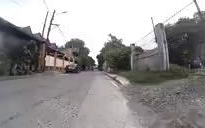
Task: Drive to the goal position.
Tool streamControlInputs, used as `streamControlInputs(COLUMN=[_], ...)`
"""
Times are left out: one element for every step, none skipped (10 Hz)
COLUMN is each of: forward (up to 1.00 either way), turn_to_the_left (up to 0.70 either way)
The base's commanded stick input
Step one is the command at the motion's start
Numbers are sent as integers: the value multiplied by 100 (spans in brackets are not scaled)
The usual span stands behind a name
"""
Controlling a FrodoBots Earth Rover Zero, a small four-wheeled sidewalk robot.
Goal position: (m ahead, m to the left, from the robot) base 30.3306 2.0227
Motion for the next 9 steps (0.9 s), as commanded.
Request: streamControlInputs(forward=[100,100,100,100,100,100,100,100,100], turn_to_the_left=[-2,-1,0,0,0,0,-1,-11,-37])
